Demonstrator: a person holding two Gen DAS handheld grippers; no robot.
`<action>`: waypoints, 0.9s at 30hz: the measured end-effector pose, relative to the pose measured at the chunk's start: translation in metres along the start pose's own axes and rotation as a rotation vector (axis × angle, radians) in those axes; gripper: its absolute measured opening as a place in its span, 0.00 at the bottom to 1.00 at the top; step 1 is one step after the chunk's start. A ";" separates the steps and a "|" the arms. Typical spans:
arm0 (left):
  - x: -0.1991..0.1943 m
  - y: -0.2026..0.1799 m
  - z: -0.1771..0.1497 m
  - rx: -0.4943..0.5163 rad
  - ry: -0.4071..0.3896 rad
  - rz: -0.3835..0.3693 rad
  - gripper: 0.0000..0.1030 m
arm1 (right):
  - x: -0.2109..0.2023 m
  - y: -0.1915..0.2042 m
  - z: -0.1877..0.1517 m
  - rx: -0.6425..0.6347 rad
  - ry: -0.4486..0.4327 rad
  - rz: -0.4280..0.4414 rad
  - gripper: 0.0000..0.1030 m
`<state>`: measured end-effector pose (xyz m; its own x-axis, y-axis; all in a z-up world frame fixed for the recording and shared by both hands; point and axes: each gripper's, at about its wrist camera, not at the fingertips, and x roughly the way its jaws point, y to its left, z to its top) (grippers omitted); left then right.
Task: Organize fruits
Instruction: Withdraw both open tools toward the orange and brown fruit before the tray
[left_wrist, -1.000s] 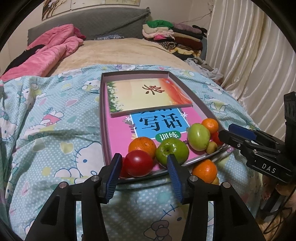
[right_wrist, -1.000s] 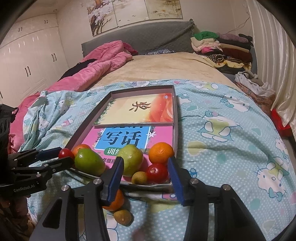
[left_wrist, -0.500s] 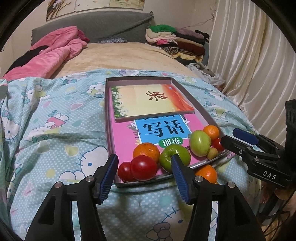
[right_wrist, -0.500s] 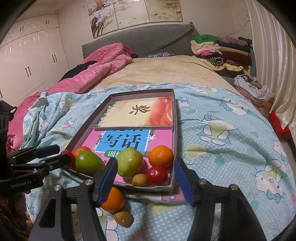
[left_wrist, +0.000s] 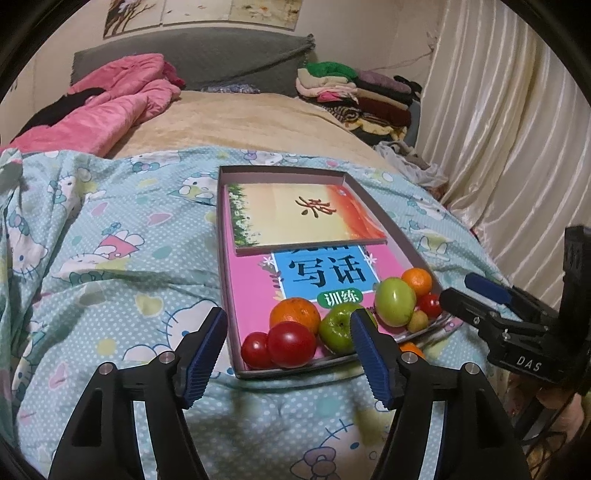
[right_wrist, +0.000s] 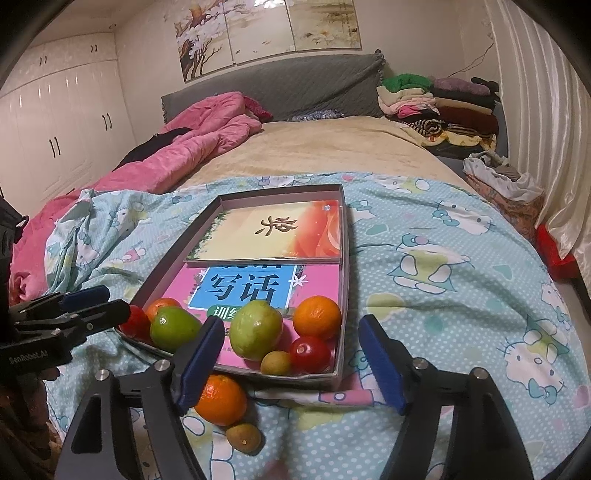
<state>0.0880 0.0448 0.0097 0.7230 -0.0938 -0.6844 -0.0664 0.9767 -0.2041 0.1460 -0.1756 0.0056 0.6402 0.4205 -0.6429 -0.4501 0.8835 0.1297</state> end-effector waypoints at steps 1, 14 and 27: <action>-0.001 0.001 0.000 -0.007 -0.004 0.001 0.70 | 0.000 0.000 0.000 0.000 0.000 0.000 0.72; -0.011 0.015 0.003 -0.088 -0.024 -0.010 0.76 | -0.013 0.001 0.003 0.011 -0.039 0.009 0.78; -0.020 -0.011 -0.004 -0.037 -0.025 -0.041 0.76 | -0.030 0.001 -0.003 0.030 -0.058 0.017 0.86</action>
<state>0.0718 0.0352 0.0230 0.7426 -0.1280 -0.6573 -0.0613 0.9644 -0.2571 0.1246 -0.1877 0.0231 0.6678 0.4460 -0.5959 -0.4430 0.8815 0.1633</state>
